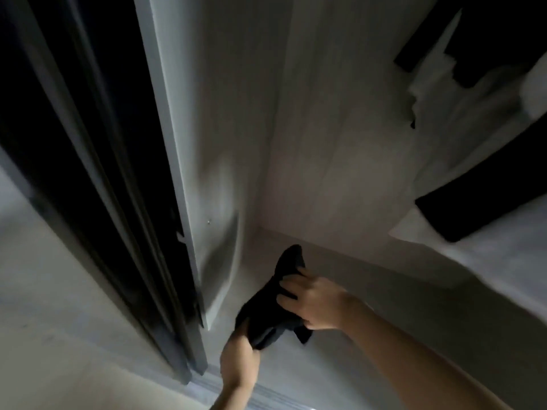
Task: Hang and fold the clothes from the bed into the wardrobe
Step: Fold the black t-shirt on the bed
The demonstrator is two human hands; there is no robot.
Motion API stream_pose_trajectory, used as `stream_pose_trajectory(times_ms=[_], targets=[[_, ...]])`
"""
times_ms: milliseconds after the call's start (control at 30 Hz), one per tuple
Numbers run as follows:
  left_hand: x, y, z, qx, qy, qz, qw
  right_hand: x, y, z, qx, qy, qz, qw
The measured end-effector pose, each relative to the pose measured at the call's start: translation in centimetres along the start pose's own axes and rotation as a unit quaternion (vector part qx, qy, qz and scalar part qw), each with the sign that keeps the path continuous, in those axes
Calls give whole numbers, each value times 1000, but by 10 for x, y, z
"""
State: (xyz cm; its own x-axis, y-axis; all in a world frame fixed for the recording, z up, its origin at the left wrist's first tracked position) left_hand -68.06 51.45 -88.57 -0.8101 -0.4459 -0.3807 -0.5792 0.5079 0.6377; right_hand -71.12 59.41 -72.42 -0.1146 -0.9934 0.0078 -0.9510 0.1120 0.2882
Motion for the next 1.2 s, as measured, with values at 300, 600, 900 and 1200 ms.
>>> stream_pose_trajectory(times_ms=[300,600,900,1200], targets=[[170,63,66,187,155,233,942,-62,111,218,-61,-132,166,975],[213,-33,187,352,-10,150,924,-109,70,390,174,-285,412,848],[260,-10,202,303,3,133,944,-93,84,443,290,-244,493,783],[286,-12,195,304,15,164,938,-82,101,438,240,-201,478,821]])
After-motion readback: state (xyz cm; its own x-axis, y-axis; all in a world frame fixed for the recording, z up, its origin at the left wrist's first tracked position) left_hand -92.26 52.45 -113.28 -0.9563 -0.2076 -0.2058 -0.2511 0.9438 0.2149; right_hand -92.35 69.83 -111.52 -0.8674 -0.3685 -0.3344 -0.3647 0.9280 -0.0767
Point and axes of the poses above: each hand's wrist, its own x-axis towards the middle knuckle, its own z-axis out of the palm, y = z × x, the point moved 10 cm from there along x, towards the middle knuckle, and after that the axes turned 9 degrees about -z, right-handed, at the moved point
